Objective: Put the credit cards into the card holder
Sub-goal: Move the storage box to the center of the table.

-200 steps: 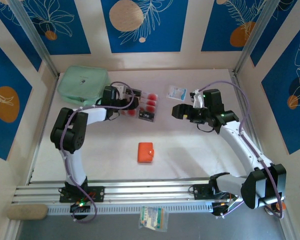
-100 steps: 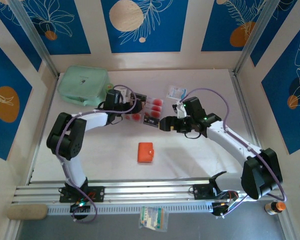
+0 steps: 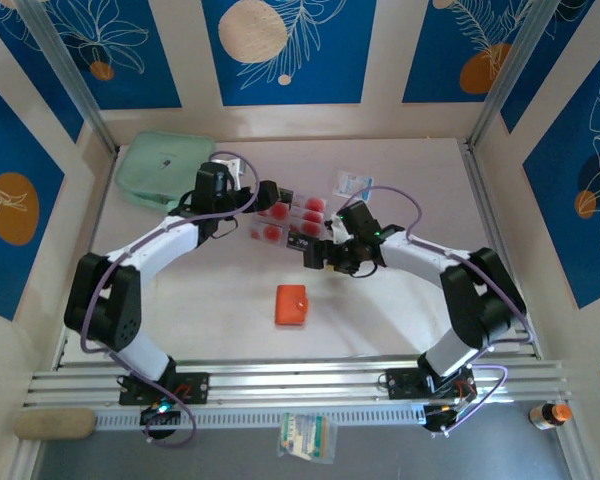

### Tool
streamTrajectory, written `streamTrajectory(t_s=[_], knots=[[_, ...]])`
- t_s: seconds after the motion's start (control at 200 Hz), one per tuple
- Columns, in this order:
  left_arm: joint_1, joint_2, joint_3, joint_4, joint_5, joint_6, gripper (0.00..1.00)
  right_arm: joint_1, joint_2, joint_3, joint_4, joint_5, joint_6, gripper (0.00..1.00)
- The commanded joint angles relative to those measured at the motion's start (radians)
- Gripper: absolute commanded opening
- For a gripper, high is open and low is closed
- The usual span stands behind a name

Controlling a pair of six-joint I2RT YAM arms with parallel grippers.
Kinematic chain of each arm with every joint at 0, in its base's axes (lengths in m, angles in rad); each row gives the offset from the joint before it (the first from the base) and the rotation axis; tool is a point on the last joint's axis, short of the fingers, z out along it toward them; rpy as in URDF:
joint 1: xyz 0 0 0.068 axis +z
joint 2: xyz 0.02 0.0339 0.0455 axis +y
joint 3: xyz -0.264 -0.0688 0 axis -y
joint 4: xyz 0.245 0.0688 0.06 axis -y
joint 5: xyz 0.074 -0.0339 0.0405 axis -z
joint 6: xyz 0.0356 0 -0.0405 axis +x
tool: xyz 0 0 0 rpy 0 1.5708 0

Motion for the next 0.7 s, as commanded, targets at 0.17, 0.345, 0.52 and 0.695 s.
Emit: streamTrajectory(t_s=[0.17,0.345,0.52,0.695], knots=[[0.007,-0.157,-0.068,-0.151,-0.068,-0.116,1.0,0.02,0.143,0.098,0.127,-0.069,0.081,0.75],[0.006,-0.209,-0.105,-0.175,-0.07,-0.114,1.0,0.003,0.203,0.167,0.111,-0.057,0.067,0.74],[0.007,-0.243,-0.13,-0.188,-0.073,-0.106,1.0,-0.041,0.256,0.239,0.072,-0.039,0.038,0.74],[0.006,-0.261,-0.141,-0.192,-0.065,-0.113,1.0,-0.092,0.303,0.316,0.015,-0.04,-0.02,0.72]])
